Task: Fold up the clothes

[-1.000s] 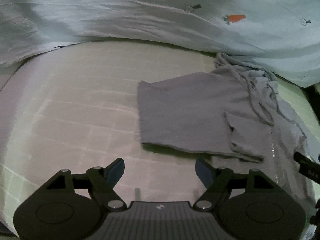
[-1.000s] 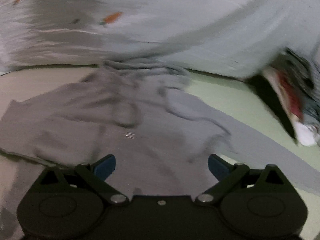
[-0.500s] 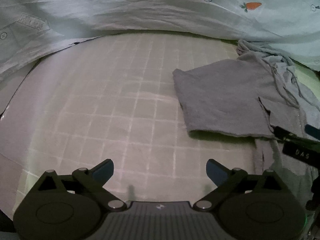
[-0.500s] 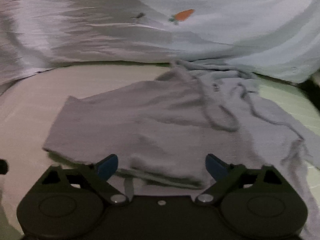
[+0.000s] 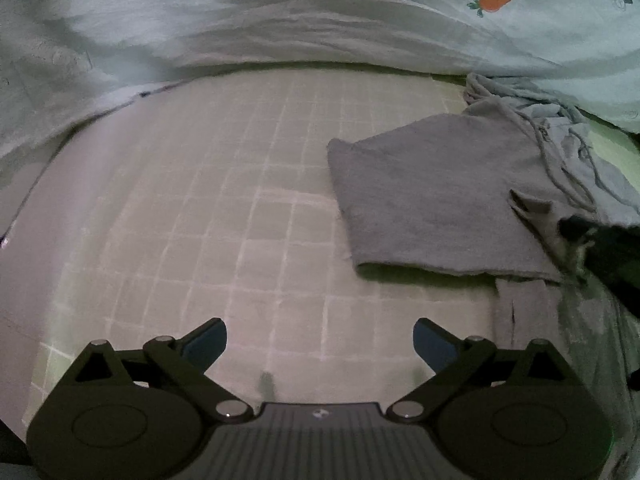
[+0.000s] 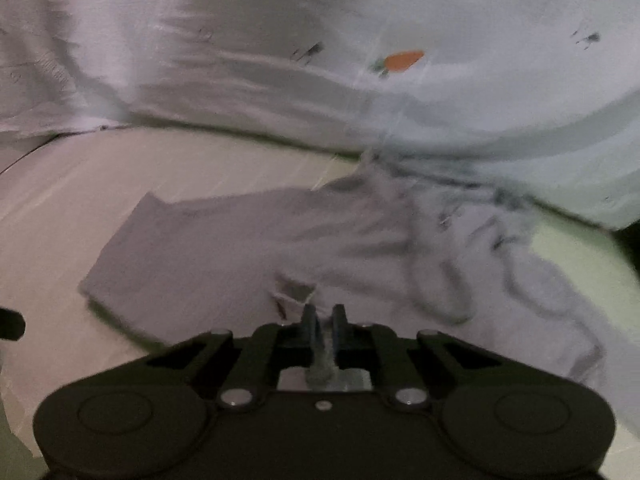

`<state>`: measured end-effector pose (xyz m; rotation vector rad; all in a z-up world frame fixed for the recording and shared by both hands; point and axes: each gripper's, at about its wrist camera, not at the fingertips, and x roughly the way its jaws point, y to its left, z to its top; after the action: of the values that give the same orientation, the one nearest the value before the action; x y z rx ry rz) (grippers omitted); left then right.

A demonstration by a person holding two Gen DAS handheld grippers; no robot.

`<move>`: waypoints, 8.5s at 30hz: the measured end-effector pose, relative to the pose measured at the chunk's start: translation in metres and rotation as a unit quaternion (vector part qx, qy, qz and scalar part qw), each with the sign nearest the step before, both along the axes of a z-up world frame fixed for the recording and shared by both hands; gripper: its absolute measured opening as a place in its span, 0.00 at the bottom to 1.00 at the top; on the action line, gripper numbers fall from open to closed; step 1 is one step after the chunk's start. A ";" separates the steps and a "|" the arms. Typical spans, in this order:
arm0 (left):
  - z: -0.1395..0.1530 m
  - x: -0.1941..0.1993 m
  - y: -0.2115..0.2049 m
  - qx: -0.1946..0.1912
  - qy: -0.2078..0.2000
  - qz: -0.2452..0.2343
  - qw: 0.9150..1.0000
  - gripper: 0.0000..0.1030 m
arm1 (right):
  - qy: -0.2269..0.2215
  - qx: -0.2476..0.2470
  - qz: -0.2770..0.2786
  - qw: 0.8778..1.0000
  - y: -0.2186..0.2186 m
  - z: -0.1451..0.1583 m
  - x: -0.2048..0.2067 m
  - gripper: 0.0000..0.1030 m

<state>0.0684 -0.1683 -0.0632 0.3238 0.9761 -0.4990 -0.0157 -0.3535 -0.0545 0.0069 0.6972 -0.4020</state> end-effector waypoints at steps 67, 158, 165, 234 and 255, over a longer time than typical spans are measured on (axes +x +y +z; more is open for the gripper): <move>-0.024 -0.013 -0.176 0.066 0.004 -0.038 0.997 0.96 | 0.000 0.115 -0.345 0.931 -0.338 -0.038 -0.184 0.29; -0.017 -0.036 -0.320 -0.089 0.073 -0.164 0.980 0.26 | 0.019 0.102 -0.338 0.935 -0.306 -0.046 -0.205 1.00; -0.034 -0.043 -0.344 -0.050 0.075 -0.188 0.978 0.34 | 0.016 0.101 -0.334 0.937 -0.306 -0.047 -0.206 1.00; 0.039 -0.170 -0.276 -0.014 -0.050 -0.025 0.998 0.79 | 0.000 0.065 -0.430 0.901 -0.439 -0.049 -0.445 1.00; 0.036 -0.177 -0.252 -0.029 -0.040 -0.008 0.999 0.81 | -0.027 0.094 -0.399 0.912 -0.392 -0.038 -0.427 0.11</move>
<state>-0.1084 -0.4207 -0.0269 0.2974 0.8803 -0.5247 -0.4426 -0.7454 -0.0929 0.4993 0.6546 -1.1133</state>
